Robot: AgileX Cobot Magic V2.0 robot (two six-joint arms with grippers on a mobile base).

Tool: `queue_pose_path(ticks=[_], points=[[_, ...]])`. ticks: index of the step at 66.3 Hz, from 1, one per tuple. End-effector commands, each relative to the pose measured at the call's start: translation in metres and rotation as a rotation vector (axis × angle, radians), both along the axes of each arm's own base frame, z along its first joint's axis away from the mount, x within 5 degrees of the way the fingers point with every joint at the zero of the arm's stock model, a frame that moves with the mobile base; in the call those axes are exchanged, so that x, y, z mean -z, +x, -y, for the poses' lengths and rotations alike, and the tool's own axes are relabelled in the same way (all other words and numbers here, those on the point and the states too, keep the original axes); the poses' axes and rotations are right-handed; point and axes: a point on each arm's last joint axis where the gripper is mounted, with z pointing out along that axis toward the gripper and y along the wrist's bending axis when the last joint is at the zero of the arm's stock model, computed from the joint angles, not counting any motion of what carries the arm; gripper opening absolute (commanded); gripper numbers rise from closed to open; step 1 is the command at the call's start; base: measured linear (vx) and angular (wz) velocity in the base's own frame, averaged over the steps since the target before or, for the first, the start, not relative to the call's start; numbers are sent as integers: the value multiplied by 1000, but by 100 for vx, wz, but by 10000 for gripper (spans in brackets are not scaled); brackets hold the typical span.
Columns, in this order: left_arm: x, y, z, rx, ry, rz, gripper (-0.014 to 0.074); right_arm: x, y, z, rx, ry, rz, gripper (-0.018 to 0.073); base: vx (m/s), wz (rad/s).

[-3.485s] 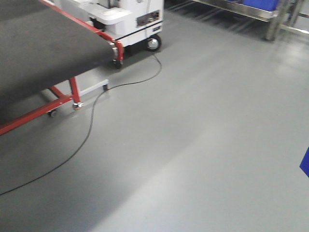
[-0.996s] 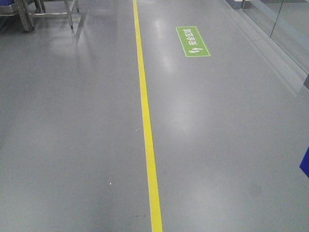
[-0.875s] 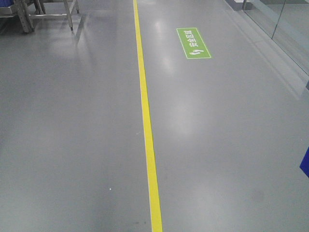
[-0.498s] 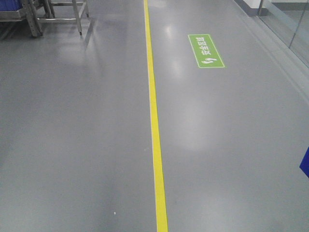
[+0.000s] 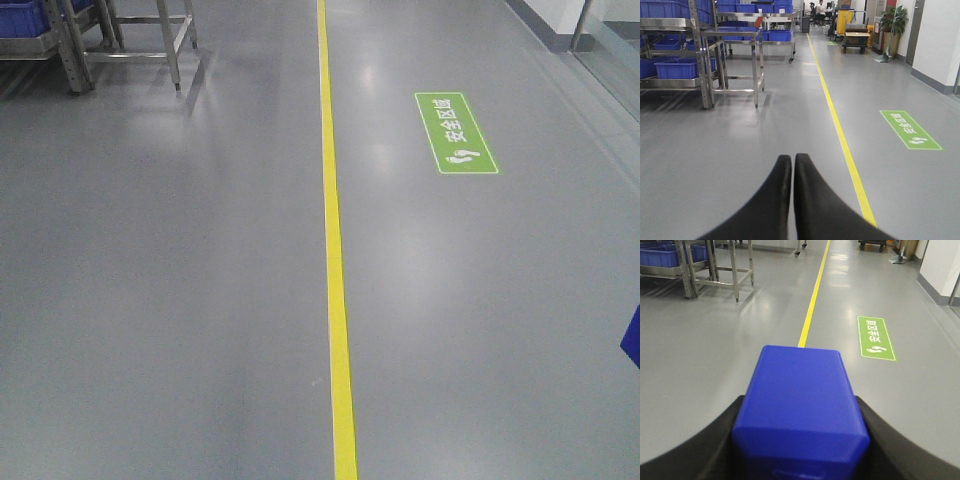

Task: Pour parts from conveyor to right shelf
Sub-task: 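Drive along the yellow-lined aisle carrying the block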

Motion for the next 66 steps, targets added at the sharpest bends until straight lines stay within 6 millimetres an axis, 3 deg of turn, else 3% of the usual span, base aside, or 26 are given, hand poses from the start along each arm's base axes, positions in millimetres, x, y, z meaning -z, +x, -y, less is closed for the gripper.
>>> queue_pose_path(ticks=[1,66], points=[[-13,1,0,5,-13,82,-6,-16,1,1,10,2,98,-6,62,0],[-13,1,0,5,-13,82,-6,-16,1,1,10,2,98,-5,70,-4]])
